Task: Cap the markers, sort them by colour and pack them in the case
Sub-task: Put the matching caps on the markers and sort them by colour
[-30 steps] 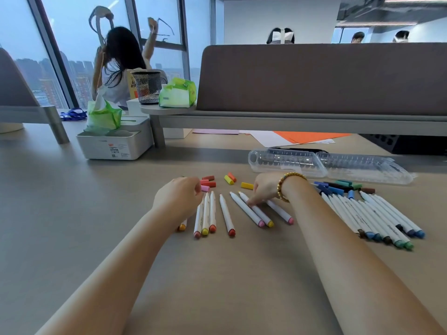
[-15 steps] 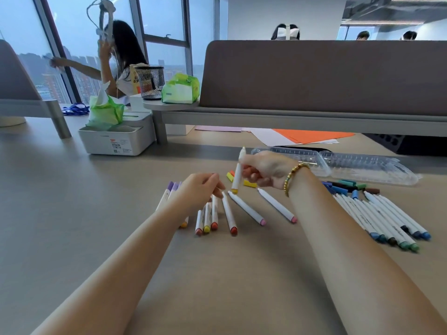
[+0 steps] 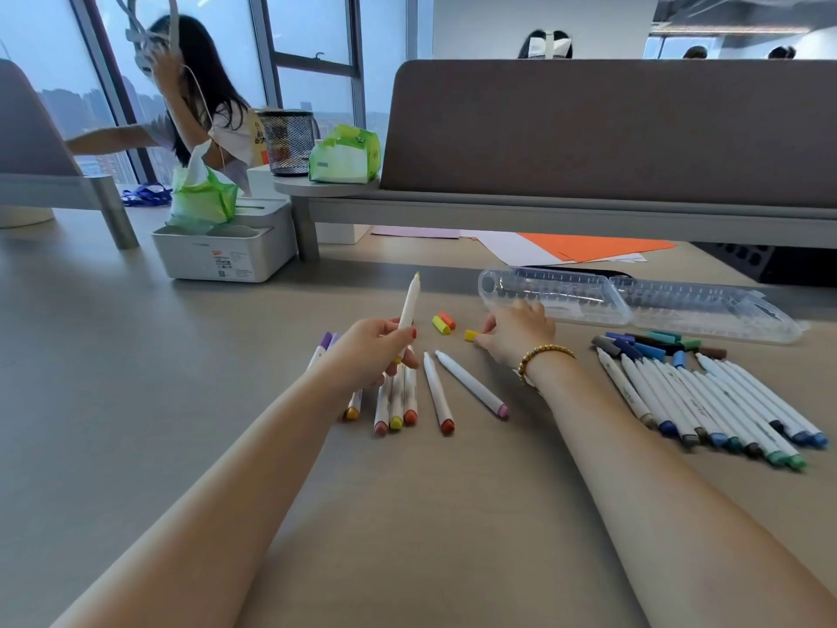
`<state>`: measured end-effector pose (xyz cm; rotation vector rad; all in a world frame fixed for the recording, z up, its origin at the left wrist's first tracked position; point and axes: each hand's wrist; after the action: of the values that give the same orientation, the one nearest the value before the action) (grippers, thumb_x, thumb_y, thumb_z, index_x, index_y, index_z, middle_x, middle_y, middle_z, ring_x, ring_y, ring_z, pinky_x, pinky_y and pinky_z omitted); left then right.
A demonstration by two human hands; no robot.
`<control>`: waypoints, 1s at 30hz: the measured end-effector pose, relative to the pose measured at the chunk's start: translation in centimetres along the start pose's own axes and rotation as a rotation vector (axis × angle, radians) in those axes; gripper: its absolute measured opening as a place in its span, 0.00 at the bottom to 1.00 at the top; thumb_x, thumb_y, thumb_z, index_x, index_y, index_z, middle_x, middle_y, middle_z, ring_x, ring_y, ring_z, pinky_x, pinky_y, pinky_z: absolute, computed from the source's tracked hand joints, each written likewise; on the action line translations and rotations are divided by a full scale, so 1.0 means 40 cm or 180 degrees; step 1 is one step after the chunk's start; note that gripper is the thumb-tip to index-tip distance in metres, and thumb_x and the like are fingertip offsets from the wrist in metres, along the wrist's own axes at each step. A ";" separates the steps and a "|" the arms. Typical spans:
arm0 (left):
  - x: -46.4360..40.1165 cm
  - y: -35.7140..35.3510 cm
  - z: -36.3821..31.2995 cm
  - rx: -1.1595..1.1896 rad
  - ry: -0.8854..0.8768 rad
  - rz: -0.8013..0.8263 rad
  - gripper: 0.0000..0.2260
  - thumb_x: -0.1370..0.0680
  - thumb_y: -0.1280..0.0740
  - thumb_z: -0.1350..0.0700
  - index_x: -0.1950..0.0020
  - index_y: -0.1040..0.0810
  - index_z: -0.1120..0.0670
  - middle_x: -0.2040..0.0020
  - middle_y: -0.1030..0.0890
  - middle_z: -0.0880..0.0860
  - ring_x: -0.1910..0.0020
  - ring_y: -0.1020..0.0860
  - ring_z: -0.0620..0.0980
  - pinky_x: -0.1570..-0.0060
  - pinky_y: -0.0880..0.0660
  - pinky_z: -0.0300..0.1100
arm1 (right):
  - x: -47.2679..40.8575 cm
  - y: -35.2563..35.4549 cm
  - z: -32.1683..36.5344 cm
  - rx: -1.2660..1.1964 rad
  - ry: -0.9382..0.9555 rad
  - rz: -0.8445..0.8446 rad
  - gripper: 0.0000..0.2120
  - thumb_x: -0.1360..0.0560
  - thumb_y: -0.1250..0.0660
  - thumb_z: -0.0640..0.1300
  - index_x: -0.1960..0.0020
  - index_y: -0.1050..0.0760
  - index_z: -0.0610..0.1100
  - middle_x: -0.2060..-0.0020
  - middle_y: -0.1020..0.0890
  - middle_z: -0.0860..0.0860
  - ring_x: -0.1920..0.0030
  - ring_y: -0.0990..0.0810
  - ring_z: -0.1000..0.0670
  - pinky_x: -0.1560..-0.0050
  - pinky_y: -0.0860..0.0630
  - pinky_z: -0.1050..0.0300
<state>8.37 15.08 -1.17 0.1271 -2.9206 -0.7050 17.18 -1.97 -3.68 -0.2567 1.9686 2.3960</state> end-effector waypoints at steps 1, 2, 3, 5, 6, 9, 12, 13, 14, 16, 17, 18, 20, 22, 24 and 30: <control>-0.001 -0.001 -0.002 -0.0022 0.0030 0.0008 0.09 0.19 0.42 0.53 0.46 0.27 0.57 0.66 0.24 0.50 0.71 0.32 0.43 0.74 0.34 0.32 | -0.002 -0.002 0.003 0.0023 0.0012 0.0027 0.15 0.24 0.37 0.56 0.44 0.22 0.48 0.39 0.28 0.44 0.37 0.34 0.42 0.41 0.33 0.51; 0.000 -0.001 -0.005 -0.0019 0.0074 0.0022 0.09 0.19 0.43 0.53 0.47 0.28 0.57 0.68 0.26 0.51 0.72 0.33 0.44 0.76 0.35 0.31 | -0.006 -0.005 0.006 0.0023 0.0023 0.0032 0.16 0.24 0.37 0.56 0.44 0.22 0.48 0.39 0.28 0.44 0.37 0.34 0.42 0.41 0.34 0.51; 0.000 -0.001 -0.007 -0.0003 0.0102 0.0032 0.10 0.18 0.44 0.52 0.48 0.29 0.57 0.69 0.29 0.51 0.74 0.35 0.44 0.78 0.36 0.31 | -0.006 -0.007 0.010 0.0047 0.0041 0.0028 0.16 0.24 0.37 0.56 0.44 0.22 0.47 0.39 0.28 0.44 0.37 0.34 0.42 0.41 0.34 0.51; -0.004 0.000 -0.005 -0.0031 0.0045 0.0028 0.13 0.18 0.46 0.49 0.51 0.29 0.57 0.71 0.33 0.51 0.75 0.36 0.44 0.78 0.37 0.33 | -0.006 -0.010 0.012 0.0106 0.0106 -0.0040 0.15 0.23 0.38 0.55 0.45 0.22 0.46 0.41 0.27 0.45 0.39 0.32 0.43 0.41 0.33 0.51; -0.005 0.000 -0.003 -0.0052 -0.0028 0.0014 0.14 0.18 0.47 0.48 0.52 0.28 0.56 0.71 0.33 0.50 0.76 0.36 0.43 0.77 0.37 0.34 | -0.003 -0.006 0.012 0.0003 0.0142 -0.0119 0.14 0.22 0.38 0.53 0.46 0.22 0.45 0.43 0.25 0.45 0.40 0.31 0.44 0.42 0.33 0.51; -0.006 0.000 0.004 -0.0110 -0.0197 -0.0007 0.12 0.18 0.46 0.49 0.54 0.28 0.54 0.70 0.30 0.50 0.78 0.34 0.41 0.79 0.36 0.30 | 0.007 0.024 0.007 -0.1793 0.0188 -0.0078 0.08 0.21 0.39 0.46 0.48 0.27 0.42 0.54 0.21 0.47 0.53 0.24 0.50 0.53 0.28 0.58; -0.010 -0.001 0.013 -0.0281 -0.0286 0.0066 0.10 0.18 0.44 0.51 0.50 0.25 0.52 0.68 0.30 0.50 0.73 0.35 0.43 0.75 0.36 0.32 | 0.011 0.057 0.000 -0.3391 0.0245 0.0195 0.05 0.20 0.40 0.43 0.50 0.28 0.42 0.62 0.23 0.50 0.63 0.27 0.54 0.63 0.29 0.63; -0.012 0.000 0.015 -0.0284 -0.0300 0.0066 0.10 0.19 0.44 0.51 0.49 0.24 0.51 0.67 0.30 0.50 0.73 0.36 0.43 0.74 0.37 0.33 | 0.010 0.060 -0.004 -0.3788 0.0202 0.0287 0.06 0.20 0.41 0.42 0.51 0.27 0.41 0.64 0.25 0.50 0.64 0.28 0.54 0.64 0.30 0.62; -0.012 0.000 0.015 -0.0257 -0.0299 0.0066 0.10 0.19 0.43 0.51 0.49 0.23 0.51 0.67 0.31 0.50 0.73 0.37 0.43 0.74 0.37 0.33 | 0.010 0.061 -0.007 -0.4148 0.0129 0.0392 0.08 0.19 0.42 0.41 0.52 0.26 0.41 0.66 0.27 0.49 0.66 0.30 0.53 0.65 0.31 0.62; -0.010 0.002 0.012 -0.0216 -0.0309 0.0096 0.11 0.19 0.42 0.50 0.53 0.22 0.50 0.68 0.32 0.50 0.74 0.38 0.44 0.75 0.39 0.33 | 0.012 0.061 -0.008 -0.4626 0.0027 0.0545 0.10 0.19 0.44 0.40 0.54 0.25 0.40 0.68 0.29 0.48 0.68 0.31 0.53 0.68 0.32 0.62; -0.008 0.002 0.011 -0.0215 -0.0313 0.0127 0.11 0.19 0.42 0.49 0.55 0.22 0.49 0.68 0.32 0.50 0.74 0.39 0.44 0.75 0.39 0.34 | 0.014 0.061 -0.008 -0.4749 0.0007 0.0597 0.11 0.19 0.44 0.39 0.55 0.25 0.41 0.68 0.30 0.48 0.69 0.32 0.53 0.69 0.33 0.62; -0.006 0.003 0.009 -0.0224 -0.0308 0.0159 0.12 0.20 0.42 0.49 0.57 0.22 0.48 0.69 0.33 0.50 0.74 0.39 0.44 0.75 0.40 0.35 | 0.015 0.061 -0.008 -0.4826 0.0001 0.0628 0.11 0.19 0.45 0.39 0.55 0.26 0.41 0.68 0.30 0.48 0.69 0.32 0.53 0.70 0.33 0.62; -0.001 0.003 0.006 -0.0283 -0.0297 0.0222 0.12 0.20 0.42 0.48 0.58 0.22 0.48 0.69 0.33 0.50 0.74 0.38 0.44 0.74 0.39 0.35 | 0.014 0.062 -0.005 -0.4928 0.0024 0.0668 0.12 0.19 0.45 0.39 0.55 0.26 0.41 0.68 0.30 0.48 0.69 0.32 0.53 0.71 0.33 0.63; 0.002 0.002 0.004 -0.0327 -0.0281 0.0255 0.12 0.20 0.42 0.48 0.58 0.22 0.48 0.69 0.32 0.50 0.73 0.38 0.44 0.74 0.39 0.35 | 0.013 0.064 -0.002 -0.4884 0.0075 0.0683 0.12 0.18 0.46 0.39 0.54 0.25 0.41 0.68 0.30 0.48 0.68 0.32 0.53 0.70 0.32 0.63; 0.005 0.001 0.002 -0.0343 -0.0267 0.0257 0.12 0.20 0.42 0.48 0.59 0.22 0.47 0.69 0.32 0.50 0.73 0.38 0.44 0.73 0.38 0.35 | 0.017 0.067 0.004 -0.4742 0.0177 0.0689 0.12 0.18 0.46 0.39 0.54 0.25 0.41 0.67 0.30 0.47 0.67 0.32 0.53 0.70 0.32 0.63; 0.008 0.004 0.004 -0.0300 -0.0215 0.0277 0.12 0.20 0.42 0.48 0.57 0.21 0.48 0.70 0.33 0.50 0.73 0.39 0.44 0.73 0.39 0.35 | 0.021 0.065 0.008 -0.4170 0.0290 0.0395 0.13 0.18 0.46 0.41 0.54 0.24 0.43 0.67 0.31 0.47 0.67 0.33 0.53 0.68 0.33 0.62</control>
<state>8.04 15.28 -1.21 -0.0341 -2.9284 -0.8469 15.99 -2.22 -1.22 -0.2383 0.1242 3.3504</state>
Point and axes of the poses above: each hand's wrist, its own x-axis away from the middle knuckle, its own y-axis out of the back of the hand, z = x × y
